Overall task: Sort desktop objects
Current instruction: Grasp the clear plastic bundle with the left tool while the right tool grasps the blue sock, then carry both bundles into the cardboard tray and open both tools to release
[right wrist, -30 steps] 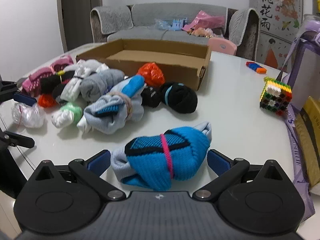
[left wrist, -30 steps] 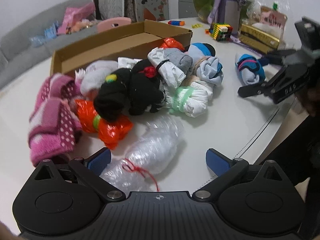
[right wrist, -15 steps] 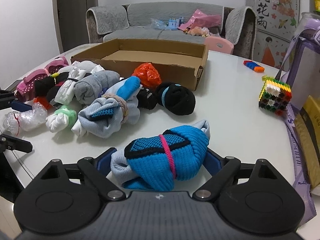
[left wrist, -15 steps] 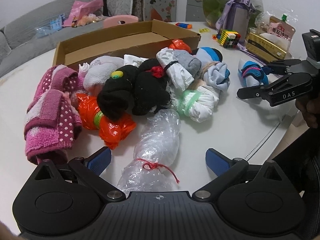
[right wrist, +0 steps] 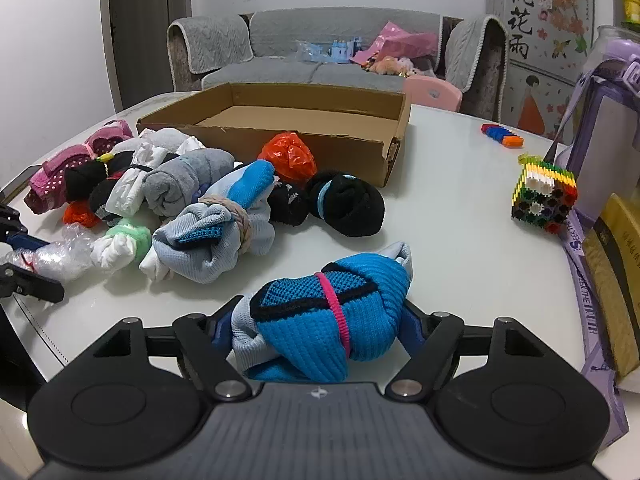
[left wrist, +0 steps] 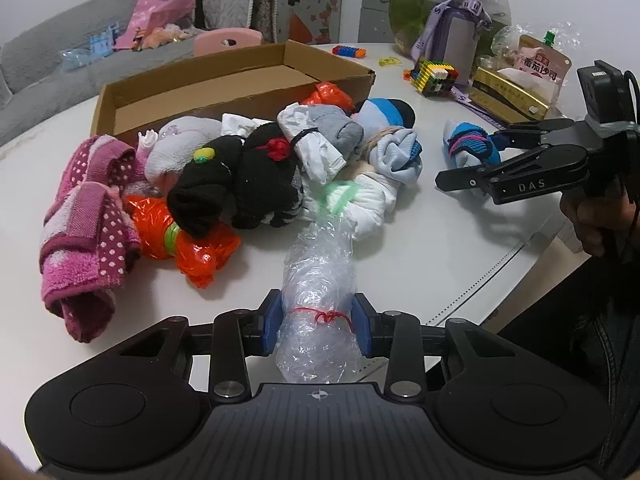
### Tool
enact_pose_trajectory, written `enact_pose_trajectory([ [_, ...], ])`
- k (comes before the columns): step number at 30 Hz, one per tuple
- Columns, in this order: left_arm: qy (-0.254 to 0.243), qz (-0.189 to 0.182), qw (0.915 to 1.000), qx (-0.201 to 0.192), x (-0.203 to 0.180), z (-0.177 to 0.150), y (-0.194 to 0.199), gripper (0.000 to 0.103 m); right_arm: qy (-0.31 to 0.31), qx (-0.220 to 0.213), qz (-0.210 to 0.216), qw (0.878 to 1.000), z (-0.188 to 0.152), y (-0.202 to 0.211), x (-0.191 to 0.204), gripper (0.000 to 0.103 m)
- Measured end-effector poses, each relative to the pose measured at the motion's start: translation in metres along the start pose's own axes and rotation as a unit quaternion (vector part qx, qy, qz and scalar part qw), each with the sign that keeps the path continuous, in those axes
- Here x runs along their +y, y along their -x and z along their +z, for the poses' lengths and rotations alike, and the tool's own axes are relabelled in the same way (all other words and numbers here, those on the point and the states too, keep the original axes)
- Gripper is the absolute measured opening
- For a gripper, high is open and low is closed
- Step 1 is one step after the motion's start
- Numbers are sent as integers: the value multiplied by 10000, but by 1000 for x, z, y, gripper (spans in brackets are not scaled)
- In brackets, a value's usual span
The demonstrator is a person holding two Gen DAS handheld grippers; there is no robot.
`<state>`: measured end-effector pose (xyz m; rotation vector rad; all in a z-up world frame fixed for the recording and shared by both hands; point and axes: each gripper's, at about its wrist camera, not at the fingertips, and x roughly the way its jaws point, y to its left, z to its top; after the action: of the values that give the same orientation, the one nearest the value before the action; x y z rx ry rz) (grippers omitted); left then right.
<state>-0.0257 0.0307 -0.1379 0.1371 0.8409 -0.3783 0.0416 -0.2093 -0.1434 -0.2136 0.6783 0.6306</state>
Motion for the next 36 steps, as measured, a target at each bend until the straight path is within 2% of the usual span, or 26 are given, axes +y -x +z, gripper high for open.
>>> enact_pose_trajectory([
  [5, 126, -83, 9999, -27, 1, 0, 3, 42, -59, -88, -55, 9999, 1, 3, -2, 68],
  [13, 69, 56, 9996, -261, 1, 6, 24, 42, -104, -242, -26, 9997, 3, 8, -3, 68],
  [22, -15, 386, 9972, -642, 20, 34, 63, 42, -181, -541, 111, 9983, 12, 20, -6, 68],
  [30, -68, 651, 9937, -913, 43, 71, 90, 43, -124, -858, 101, 9962, 46, 33, -15, 68],
  [36, -47, 742, 9911, -1102, 68, 114, 96, 43, 246, -1080, 74, 9938, 88, 40, -16, 68],
])
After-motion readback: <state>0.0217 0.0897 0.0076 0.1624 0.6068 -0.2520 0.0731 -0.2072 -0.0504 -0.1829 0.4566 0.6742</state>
